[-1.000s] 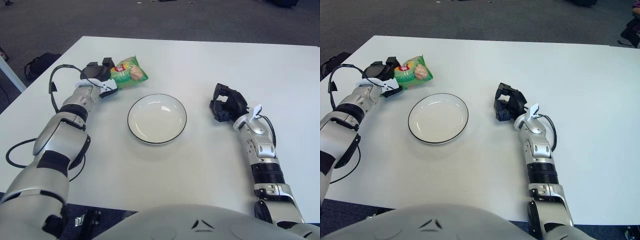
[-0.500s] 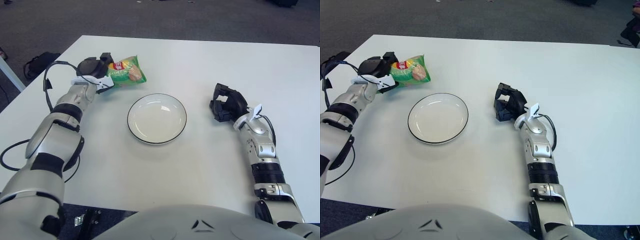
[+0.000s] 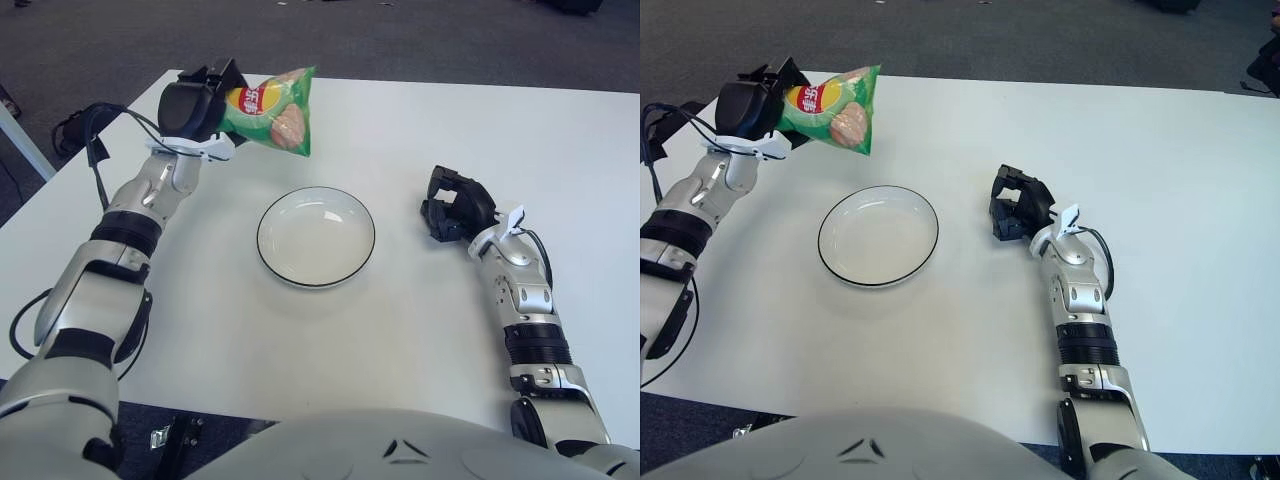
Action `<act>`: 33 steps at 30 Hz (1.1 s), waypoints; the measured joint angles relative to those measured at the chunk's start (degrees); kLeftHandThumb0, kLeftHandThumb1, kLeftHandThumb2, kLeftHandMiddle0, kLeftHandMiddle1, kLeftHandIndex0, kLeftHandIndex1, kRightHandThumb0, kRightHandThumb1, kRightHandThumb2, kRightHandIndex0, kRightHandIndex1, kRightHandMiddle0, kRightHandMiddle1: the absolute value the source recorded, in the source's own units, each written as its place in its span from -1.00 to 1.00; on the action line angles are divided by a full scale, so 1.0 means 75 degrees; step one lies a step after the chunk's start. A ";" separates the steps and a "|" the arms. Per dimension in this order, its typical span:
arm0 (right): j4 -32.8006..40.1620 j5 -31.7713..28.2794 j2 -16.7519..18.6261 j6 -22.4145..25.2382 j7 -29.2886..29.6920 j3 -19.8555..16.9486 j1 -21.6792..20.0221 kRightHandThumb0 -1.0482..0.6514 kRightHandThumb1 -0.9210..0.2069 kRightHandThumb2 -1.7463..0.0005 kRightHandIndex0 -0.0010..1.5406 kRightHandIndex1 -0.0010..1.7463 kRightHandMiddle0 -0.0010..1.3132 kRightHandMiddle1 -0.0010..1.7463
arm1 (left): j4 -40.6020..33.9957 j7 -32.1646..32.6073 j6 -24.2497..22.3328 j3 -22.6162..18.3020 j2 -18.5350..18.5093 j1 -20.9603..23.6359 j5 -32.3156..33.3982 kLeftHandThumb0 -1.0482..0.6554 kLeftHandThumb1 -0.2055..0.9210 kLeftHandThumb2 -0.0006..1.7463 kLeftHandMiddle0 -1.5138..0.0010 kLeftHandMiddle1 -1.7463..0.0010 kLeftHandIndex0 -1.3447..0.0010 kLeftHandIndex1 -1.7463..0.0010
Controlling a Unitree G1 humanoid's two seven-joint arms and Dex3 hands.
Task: Put the snack into the plate.
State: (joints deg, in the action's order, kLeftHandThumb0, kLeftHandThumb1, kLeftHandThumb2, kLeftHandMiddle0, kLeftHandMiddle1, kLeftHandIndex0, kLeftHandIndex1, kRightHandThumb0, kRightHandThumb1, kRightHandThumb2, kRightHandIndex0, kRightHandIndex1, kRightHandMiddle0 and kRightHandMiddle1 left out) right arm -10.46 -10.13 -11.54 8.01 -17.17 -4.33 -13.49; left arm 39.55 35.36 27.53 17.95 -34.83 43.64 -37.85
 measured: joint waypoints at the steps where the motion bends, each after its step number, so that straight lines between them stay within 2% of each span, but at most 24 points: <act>1: -0.0009 0.0000 0.0000 0.0007 0.0006 0.0004 -0.0002 -0.37 0.23 -0.63 0.59 1.00 0.04 1.00 | -0.0180 0.0015 0.0048 -0.0044 -0.0002 -0.0030 -0.0020 0.23 -0.65 0.93 -0.13 -0.96 0.05 -1.00; 7: -0.0036 0.0002 0.0002 0.0046 0.0047 0.0046 -0.0041 -0.37 0.21 -0.62 0.58 1.00 0.03 1.00 | -0.1489 -0.0396 0.0388 -0.0435 -0.0011 -0.0506 0.0236 0.23 -0.75 0.99 -0.17 -0.97 -0.01 -1.00; 15: -0.0063 0.0004 0.0001 0.0067 0.0158 0.0046 -0.0070 -0.36 0.20 -0.61 0.56 1.00 0.02 1.00 | -0.2595 -0.1196 0.1327 -0.0637 0.0060 -0.1392 0.0685 0.23 -0.82 1.00 -0.27 -0.86 -0.05 -1.00; 23: -0.0106 0.0012 0.0002 0.0065 0.0270 0.0088 -0.0104 -0.36 0.20 -0.61 0.57 1.00 0.03 1.00 | -0.3957 -0.2237 0.1438 -0.0740 0.0260 -0.2236 0.0961 0.23 -0.79 0.99 -0.25 -0.88 -0.02 -1.00; 28: -0.0123 0.0012 0.0003 0.0065 0.0308 0.0114 -0.0122 -0.36 0.20 -0.61 0.57 1.00 0.03 1.00 | -0.4321 -0.3365 0.1657 -0.0674 0.0260 -0.2507 0.1379 0.23 -0.69 0.94 -0.19 -0.92 0.05 -1.00; 33: -0.0123 0.0012 0.0002 0.0065 0.0369 0.0145 -0.0126 -0.36 0.20 -0.61 0.57 1.00 0.02 1.00 | -0.4207 -0.3953 0.1947 -0.0573 0.0297 -0.2550 0.1402 0.23 -0.63 0.90 -0.14 -0.94 0.09 -1.00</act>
State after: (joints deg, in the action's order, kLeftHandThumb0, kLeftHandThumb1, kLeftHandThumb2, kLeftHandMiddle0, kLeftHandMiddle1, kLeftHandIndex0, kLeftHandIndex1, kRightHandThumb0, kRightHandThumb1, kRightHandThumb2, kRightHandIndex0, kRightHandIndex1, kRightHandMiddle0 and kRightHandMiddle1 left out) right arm -11.38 -10.03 -11.52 8.50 -14.40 -3.24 -14.43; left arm 8.00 5.72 42.14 13.65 -32.60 24.51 -27.33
